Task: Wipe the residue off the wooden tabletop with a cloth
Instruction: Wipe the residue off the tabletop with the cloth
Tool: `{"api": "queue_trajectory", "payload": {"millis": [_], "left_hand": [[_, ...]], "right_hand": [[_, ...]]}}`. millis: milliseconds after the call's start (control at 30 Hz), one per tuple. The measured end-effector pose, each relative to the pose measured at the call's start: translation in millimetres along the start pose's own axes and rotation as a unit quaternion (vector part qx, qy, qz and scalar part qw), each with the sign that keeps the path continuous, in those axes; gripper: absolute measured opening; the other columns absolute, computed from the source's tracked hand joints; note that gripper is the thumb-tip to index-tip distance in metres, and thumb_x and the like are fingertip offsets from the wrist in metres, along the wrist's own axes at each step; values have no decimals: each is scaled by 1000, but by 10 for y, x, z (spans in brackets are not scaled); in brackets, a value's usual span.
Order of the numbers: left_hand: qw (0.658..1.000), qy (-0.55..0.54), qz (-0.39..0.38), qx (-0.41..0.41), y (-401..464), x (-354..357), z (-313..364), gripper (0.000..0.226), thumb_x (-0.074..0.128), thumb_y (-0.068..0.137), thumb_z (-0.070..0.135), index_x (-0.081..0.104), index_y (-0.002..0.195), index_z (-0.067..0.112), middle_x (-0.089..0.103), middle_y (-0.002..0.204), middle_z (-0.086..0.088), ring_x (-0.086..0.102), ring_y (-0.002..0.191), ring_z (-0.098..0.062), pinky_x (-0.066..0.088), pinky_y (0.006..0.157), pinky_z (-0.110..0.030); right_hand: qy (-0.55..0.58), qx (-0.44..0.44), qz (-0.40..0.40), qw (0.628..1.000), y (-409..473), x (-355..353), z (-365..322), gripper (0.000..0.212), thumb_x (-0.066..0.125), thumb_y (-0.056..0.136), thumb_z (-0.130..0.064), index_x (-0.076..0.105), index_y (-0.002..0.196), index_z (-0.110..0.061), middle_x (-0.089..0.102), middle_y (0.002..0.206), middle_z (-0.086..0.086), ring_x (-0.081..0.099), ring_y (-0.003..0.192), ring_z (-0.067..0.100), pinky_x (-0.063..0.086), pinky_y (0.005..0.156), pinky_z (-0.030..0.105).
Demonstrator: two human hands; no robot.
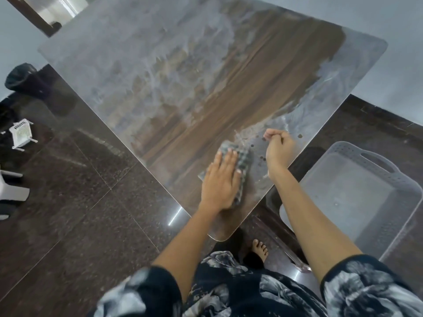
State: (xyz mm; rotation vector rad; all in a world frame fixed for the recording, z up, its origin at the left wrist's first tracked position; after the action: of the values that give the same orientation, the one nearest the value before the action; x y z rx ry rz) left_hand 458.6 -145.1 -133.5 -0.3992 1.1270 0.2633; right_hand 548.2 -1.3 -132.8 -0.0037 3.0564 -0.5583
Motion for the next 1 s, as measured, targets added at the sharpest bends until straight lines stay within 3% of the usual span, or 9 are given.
{"api": "queue_trajectory", "payload": {"millis": [133,267,367,467,567,667,767,900,1000], "left_hand": [[999,29,-16,-5,124,-99,-236,65,3,91,52,3,148,21,-2,156,5,-14,141,-14,3,117,-36],[988,89,-99,75,-431,102,-68,60,10,95,54,-12,145,29,-21,152,7,-27,138,-16,-14,112,-40],[964,158,-90,192,-636,226,102,59,17,97,53,6,148,25,3,156,4,-3,144,-22,3,112,-50],[961,151,-77,219,-439,250,166,55,18,99,48,15,148,22,13,155,4,11,143,-20,14,112,-47],[971,101,-85,200,-29,172,261,58,18,98,46,12,148,17,8,155,2,1,143,-19,8,114,-43],[976,60,-95,187,390,64,269,61,15,96,47,6,149,17,3,157,1,-7,143,-17,5,116,-40],[992,45,-59,102,831,-102,8,63,18,97,47,3,149,14,1,157,-3,-6,144,-22,6,117,-42],[997,63,-41,19,1001,-213,-214,61,21,99,44,2,149,13,-4,157,-3,-6,144,-23,5,115,-41],[996,72,-50,28,753,-142,-125,67,9,96,52,0,149,13,-6,157,-4,-9,144,-25,2,115,-41]], "right_hand": [[-127,-115,-22,985,-84,31,-13,28,36,92,-2,60,82,-14,63,87,-2,58,79,6,39,63,3],[-140,-159,-28,977,-112,37,31,27,38,92,-2,61,84,-13,63,83,0,49,64,0,36,58,7],[-94,-97,0,991,-75,24,35,28,38,92,-3,61,82,-16,64,79,1,52,60,-1,38,55,8],[-44,-59,27,997,-36,1,19,28,37,93,-2,60,82,-13,64,79,0,58,60,-1,43,58,8],[25,-16,36,999,20,4,8,31,35,93,0,59,78,-13,64,81,-1,62,61,11,50,64,19],[162,62,50,984,121,-97,-7,32,35,93,6,57,76,-11,62,78,3,65,60,9,53,69,21],[264,119,29,957,169,-193,-19,27,34,96,5,54,83,-9,62,83,6,67,76,13,53,80,25],[249,107,21,962,133,-159,-26,22,37,96,4,54,90,-10,63,92,7,63,95,21,52,82,25],[253,102,32,962,122,-138,0,15,41,95,4,52,96,-6,62,96,8,60,106,24,51,88,28]]}}
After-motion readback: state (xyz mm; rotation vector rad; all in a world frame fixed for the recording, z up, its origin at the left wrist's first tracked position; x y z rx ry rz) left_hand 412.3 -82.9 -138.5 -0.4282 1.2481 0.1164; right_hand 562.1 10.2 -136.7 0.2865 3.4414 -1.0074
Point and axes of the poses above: each hand's wrist, its own y-axis towards the middle knuckle, its own x-axis out of the palm, z = x × y, the point moved 4 cm from there along y, towards the middle knuckle
